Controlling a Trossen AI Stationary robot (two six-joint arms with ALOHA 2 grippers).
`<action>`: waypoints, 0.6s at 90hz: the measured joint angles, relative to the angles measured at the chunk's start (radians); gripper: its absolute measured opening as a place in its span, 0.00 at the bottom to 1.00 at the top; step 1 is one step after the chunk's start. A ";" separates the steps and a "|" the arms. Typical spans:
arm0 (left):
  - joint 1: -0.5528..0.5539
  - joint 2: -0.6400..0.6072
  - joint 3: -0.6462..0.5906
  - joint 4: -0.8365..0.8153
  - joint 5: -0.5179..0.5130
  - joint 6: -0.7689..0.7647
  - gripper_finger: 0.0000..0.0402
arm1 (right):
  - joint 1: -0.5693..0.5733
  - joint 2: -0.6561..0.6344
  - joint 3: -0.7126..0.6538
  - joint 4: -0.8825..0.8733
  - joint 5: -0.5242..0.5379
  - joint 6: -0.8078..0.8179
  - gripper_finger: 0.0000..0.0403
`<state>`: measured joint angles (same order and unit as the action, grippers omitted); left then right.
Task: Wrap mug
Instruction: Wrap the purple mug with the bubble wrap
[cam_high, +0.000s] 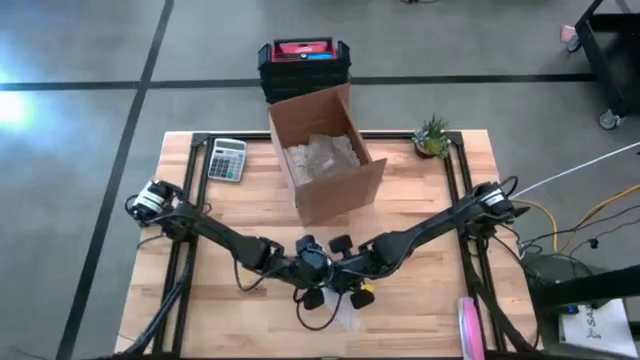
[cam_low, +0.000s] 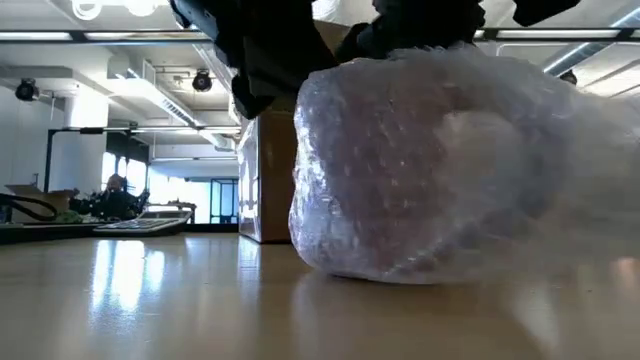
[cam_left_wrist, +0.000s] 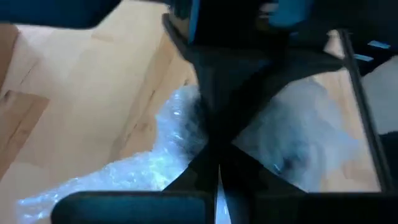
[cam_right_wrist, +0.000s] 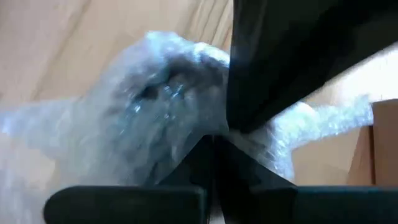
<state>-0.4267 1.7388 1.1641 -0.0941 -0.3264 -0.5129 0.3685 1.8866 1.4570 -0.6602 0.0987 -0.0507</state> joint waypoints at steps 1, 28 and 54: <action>0.000 -0.005 0.000 0.001 0.000 0.000 0.00 | 0.000 0.000 0.000 0.000 0.000 -0.002 0.00; -0.025 -0.024 0.001 0.015 -0.024 0.000 0.00 | -0.002 -0.072 0.081 -0.082 -0.073 -0.028 0.00; -0.026 -0.015 -0.008 0.018 -0.034 0.003 0.00 | -0.011 0.022 0.038 -0.041 -0.043 0.027 0.00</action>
<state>-0.4522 1.7241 1.1562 -0.0759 -0.3607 -0.5097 0.3575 1.9087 1.4946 -0.7010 0.0558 -0.0235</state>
